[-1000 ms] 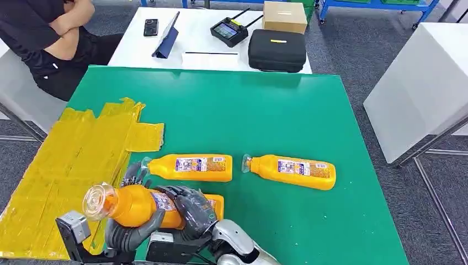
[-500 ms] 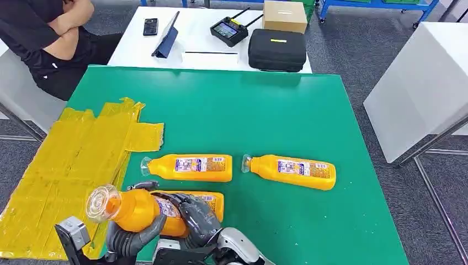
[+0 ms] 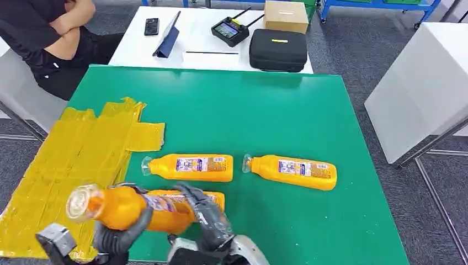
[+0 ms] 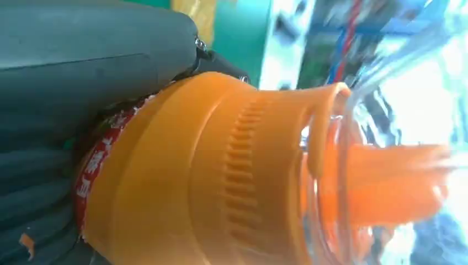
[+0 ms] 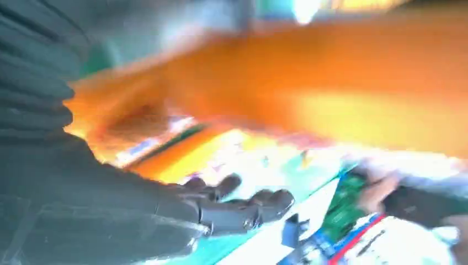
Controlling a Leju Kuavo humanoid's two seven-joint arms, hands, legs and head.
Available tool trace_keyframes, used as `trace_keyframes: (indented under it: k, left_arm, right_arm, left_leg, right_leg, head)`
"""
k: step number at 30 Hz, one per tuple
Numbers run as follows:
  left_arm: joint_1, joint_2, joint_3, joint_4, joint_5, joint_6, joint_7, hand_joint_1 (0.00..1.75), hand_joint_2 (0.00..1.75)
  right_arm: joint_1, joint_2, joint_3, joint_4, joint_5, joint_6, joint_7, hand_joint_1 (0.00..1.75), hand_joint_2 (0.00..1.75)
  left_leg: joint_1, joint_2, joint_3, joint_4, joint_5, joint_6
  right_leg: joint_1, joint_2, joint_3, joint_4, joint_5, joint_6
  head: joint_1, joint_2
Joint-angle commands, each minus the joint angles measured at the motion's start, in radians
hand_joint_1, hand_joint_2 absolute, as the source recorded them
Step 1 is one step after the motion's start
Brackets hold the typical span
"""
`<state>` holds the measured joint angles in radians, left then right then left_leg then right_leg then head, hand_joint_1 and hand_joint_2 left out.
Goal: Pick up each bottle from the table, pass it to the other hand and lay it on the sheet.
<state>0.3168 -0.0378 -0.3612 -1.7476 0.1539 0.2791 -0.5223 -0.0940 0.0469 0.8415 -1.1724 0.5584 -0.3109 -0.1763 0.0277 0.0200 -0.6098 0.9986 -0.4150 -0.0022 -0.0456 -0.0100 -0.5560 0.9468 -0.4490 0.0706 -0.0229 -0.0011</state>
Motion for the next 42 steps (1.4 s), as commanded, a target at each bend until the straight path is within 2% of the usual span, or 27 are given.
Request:
trace_keyframes:
  k: [1,5,7,8,9,10,12,14,16,17,18,20,21,23,25,29,30,32,33,34,35,36,42]
  left_arm:
    - [0.015,-0.008,0.173,-0.117,-0.271,0.199,-0.004,1.75,1.75]
    - [0.031,-0.037,0.316,-0.171,-0.572,0.419,-0.058,1.75,1.75]
    - [0.030,-0.043,0.364,-0.177,-0.624,0.419,-0.074,1.75,1.75]
    - [0.016,-0.115,0.468,-0.179,-0.759,0.419,-0.113,1.75,1.75]
    - [-0.003,-0.159,0.528,-0.160,-0.866,0.419,-0.150,1.75,1.75]
    - [-0.019,-0.156,0.557,-0.113,-0.957,0.419,-0.140,1.75,1.75]
    - [-0.066,-0.092,0.526,0.004,-0.999,0.419,-0.075,1.75,1.75]
    - [-0.085,-0.108,0.559,0.038,-1.060,0.419,-0.094,1.75,1.75]
    - [-0.148,-0.161,0.655,0.124,-1.342,0.419,-0.108,1.75,1.75]
    - [-0.170,-0.153,0.668,0.170,-1.451,0.419,-0.071,1.75,1.75]
    - [-0.183,-0.118,0.642,0.222,-1.574,0.419,0.029,1.75,1.75]
    - [-0.185,-0.080,0.601,0.258,-1.600,0.419,0.088,1.75,1.75]
    - [-0.186,0.078,0.482,0.398,-1.695,0.419,0.298,1.75,1.75]
    - [-0.225,0.182,0.310,0.532,-1.725,0.419,0.504,1.75,1.75]
    - [-0.225,0.182,0.310,0.532,-1.725,0.419,0.504,1.75,1.75]
    - [-0.225,0.182,0.310,0.532,-1.725,0.419,0.504,1.75,1.75]
    - [-0.242,0.253,0.157,0.580,-1.725,0.419,0.682,1.75,1.75]
    - [-0.262,0.250,0.134,0.668,-1.725,0.419,0.713,1.75,1.75]
    - [-0.288,0.235,0.152,0.738,-1.685,0.419,0.684,1.75,1.75]
    - [-0.304,0.261,0.128,0.774,-1.725,0.419,0.753,1.24,0.00]
    - [-0.318,0.269,0.086,0.818,-1.725,0.419,0.804,0.00,0.00]
    - [-0.320,0.256,0.097,0.842,-1.712,0.419,0.796,0.00,0.00]
    - [-0.279,0.248,0.123,0.785,-1.717,0.419,0.732,0.00,0.00]
  right_arm:
    - [0.112,-0.090,-0.029,-0.134,-0.042,-0.050,-0.015,0.00,0.00]
    - [0.110,-0.100,-0.024,-0.134,-0.062,-0.051,-0.029,0.00,0.00]
    - [0.106,-0.098,-0.023,-0.129,-0.064,-0.049,-0.033,0.00,0.00]
    - [0.100,-0.095,-0.021,-0.123,-0.065,-0.038,-0.038,0.00,0.00]
    - [0.094,-0.091,-0.021,-0.117,-0.063,-0.029,-0.040,0.00,0.00]
    - [0.088,-0.086,-0.018,-0.109,-0.061,-0.016,-0.040,0.00,0.00]
    - [0.079,-0.073,-0.022,-0.095,-0.054,0.002,-0.041,0.00,0.00]
    - [0.077,-0.070,-0.021,-0.092,-0.052,0.009,-0.041,0.00,0.00]
    - [0.070,-0.056,-0.029,-0.086,-0.040,0.041,-0.045,0.00,0.00]
    - [0.067,-0.051,-0.031,-0.085,-0.036,0.060,-0.047,0.00,0.00]
    - [0.064,-0.046,-0.032,-0.083,-0.034,0.074,-0.049,0.00,0.00]
    - [0.061,-0.042,-0.033,-0.084,-0.028,0.084,-0.050,0.00,0.00]
    - [0.053,-0.039,-0.026,-0.082,-0.017,0.116,-0.054,0.00,0.00]
    - [0.051,-0.037,-0.024,-0.079,-0.013,0.126,-0.057,0.00,0.00]
    - [0.051,-0.037,-0.024,-0.079,-0.013,0.126,-0.057,0.00,0.00]
    - [0.051,-0.037,-0.024,-0.079,-0.013,0.126,-0.057,0.00,0.00]
    - [0.051,-0.039,-0.024,-0.078,-0.010,0.136,-0.060,0.00,0.00]
    - [0.038,-0.038,-0.016,-0.073,-0.010,0.136,-0.060,0.00,0.00]
    - [0.038,-0.033,-0.020,-0.073,-0.011,0.141,-0.055,0.00,0.00]
    - [0.036,-0.032,-0.021,-0.075,-0.008,0.145,-0.050,0.00,0.00]
    - [0.036,-0.031,-0.023,-0.076,-0.007,0.152,-0.045,0.00,0.00]
    - [0.035,-0.031,-0.024,-0.076,-0.003,0.156,-0.037,0.00,0.00]
    - [0.045,-0.040,-0.037,-0.082,0.026,0.147,-0.017,0.00,0.00]
  left_leg:
    - [0.000,-0.002,0.000,0.000,-0.001,0.001]
    - [0.000,-0.002,0.002,0.000,-0.001,0.001]
    - [0.000,0.001,0.001,0.001,-0.001,0.001]
    - [0.000,0.001,0.000,0.000,0.000,0.001]
    - [0.000,0.001,0.001,0.000,-0.001,0.001]
    - [0.000,0.000,0.003,0.001,-0.001,0.002]
    - [0.000,-0.001,0.001,-0.001,0.001,0.001]
    - [-0.001,-0.002,0.004,-0.002,0.001,0.002]
    - [-0.001,-0.003,0.004,-0.003,0.002,0.001]
    - [-0.001,-0.002,0.003,-0.002,0.002,0.001]
    - [-0.001,-0.002,0.004,-0.003,0.002,0.001]
    - [-0.002,-0.004,0.004,-0.003,0.003,0.001]
    - [-0.001,-0.002,0.004,-0.002,0.003,0.001]
    - [-0.001,0.000,0.003,-0.004,0.004,0.000]
    - [-0.002,-0.005,0.005,-0.005,0.005,0.000]
    - [0.000,-0.001,0.002,-0.002,0.004,0.000]
    - [0.000,-0.001,0.000,-0.001,0.004,0.000]
    - [0.000,-0.003,0.002,-0.002,0.003,0.001]
    - [-0.001,-0.002,0.002,-0.003,0.004,0.000]
    - [-0.001,-0.002,0.003,-0.002,0.004,0.000]
    - [-0.001,-0.002,0.001,-0.003,0.005,-0.001]
    - [-0.001,-0.004,0.003,-0.003,0.004,0.000]
    - [0.000,0.000,-0.001,-0.001,0.004,0.000]
  right_leg:
    - [0.001,-0.001,0.004,0.000,0.000,-0.003]
    - [0.001,0.000,0.005,0.001,0.000,-0.004]
    - [0.001,0.002,0.004,0.001,0.000,-0.004]
    - [0.001,0.001,0.003,0.001,0.001,-0.003]
    - [0.001,0.002,0.003,0.001,0.000,-0.004]
    - [0.001,0.002,0.005,0.001,0.000,-0.005]
    - [0.001,0.000,0.003,0.000,0.001,-0.002]
    - [-0.001,0.000,0.004,-0.001,0.001,-0.005]
    - [-0.001,-0.001,0.002,-0.001,0.001,-0.005]
    - [0.000,0.000,0.000,-0.001,0.001,-0.003]
    - [0.000,0.001,0.000,0.000,0.002,-0.006]
    - [-0.001,-0.002,0.001,-0.001,0.001,-0.004]
    - [-0.001,-0.001,-0.002,-0.001,0.001,-0.003]
    - [-0.001,0.000,0.004,-0.001,0.003,-0.003]
    - [-0.002,-0.004,0.006,0.000,0.003,-0.005]
    - [0.001,0.000,0.002,0.002,0.003,-0.006]
    - [0.000,-0.001,0.001,0.002,0.004,-0.004]
    - [0.000,-0.002,0.004,0.002,0.002,-0.007]
    - [-0.001,-0.001,0.003,0.001,0.003,-0.005]
    - [0.000,0.000,0.003,0.002,0.003,-0.007]
    - [0.000,-0.001,0.002,0.001,0.004,-0.005]
    - [-0.001,-0.002,0.004,0.002,0.003,-0.008]
    - [0.001,0.001,0.000,0.002,0.003,-0.004]
  head:
    - [-0.001,0.000]
    - [-0.001,0.000]
    - [-0.001,0.000]
    - [-0.001,0.000]
    - [-0.001,0.000]
    - [-0.001,0.000]
    - [-0.001,0.000]
    - [-0.001,0.000]
    - [-0.001,0.000]
    - [-0.001,0.000]
    - [-0.002,0.000]
    - [-0.001,0.000]
    - [0.000,0.000]
    - [0.000,0.000]
    - [-0.001,0.000]
    - [-0.001,0.000]
    - [-0.001,0.000]
    - [0.000,0.000]
    - [0.000,0.000]
    - [-0.001,0.000]
    - [-0.001,0.000]
    - [-0.001,0.000]
    - [0.000,0.000]
